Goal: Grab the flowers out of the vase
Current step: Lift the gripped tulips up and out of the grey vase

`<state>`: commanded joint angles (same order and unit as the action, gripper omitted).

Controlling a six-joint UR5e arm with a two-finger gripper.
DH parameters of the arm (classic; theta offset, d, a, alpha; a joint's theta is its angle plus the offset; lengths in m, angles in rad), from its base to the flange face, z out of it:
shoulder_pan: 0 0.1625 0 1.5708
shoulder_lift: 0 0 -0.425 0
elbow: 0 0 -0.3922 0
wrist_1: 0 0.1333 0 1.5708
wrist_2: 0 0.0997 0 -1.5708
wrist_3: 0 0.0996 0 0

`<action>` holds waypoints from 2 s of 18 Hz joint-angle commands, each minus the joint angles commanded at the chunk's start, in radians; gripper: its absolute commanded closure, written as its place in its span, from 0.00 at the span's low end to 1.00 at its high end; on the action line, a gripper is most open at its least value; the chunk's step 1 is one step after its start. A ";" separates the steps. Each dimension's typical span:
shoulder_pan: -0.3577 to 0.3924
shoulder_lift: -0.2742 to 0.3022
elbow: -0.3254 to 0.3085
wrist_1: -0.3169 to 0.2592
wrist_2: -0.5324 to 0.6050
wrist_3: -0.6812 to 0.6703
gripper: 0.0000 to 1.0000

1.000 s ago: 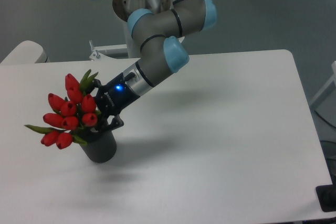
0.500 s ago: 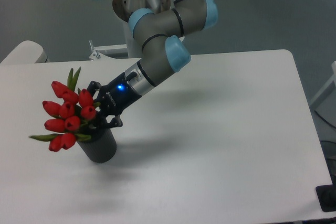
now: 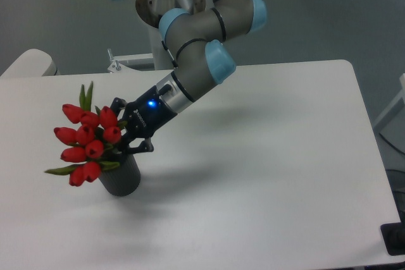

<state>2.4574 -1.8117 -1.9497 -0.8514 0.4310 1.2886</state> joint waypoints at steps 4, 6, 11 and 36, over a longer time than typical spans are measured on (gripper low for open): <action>0.002 0.018 0.000 0.000 -0.018 -0.018 0.72; 0.006 0.028 0.002 0.000 -0.031 -0.037 0.73; 0.034 0.054 0.028 0.000 -0.106 -0.106 0.73; 0.113 0.127 0.213 -0.002 -0.107 -0.373 0.77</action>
<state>2.5708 -1.6843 -1.7365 -0.8529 0.3237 0.9158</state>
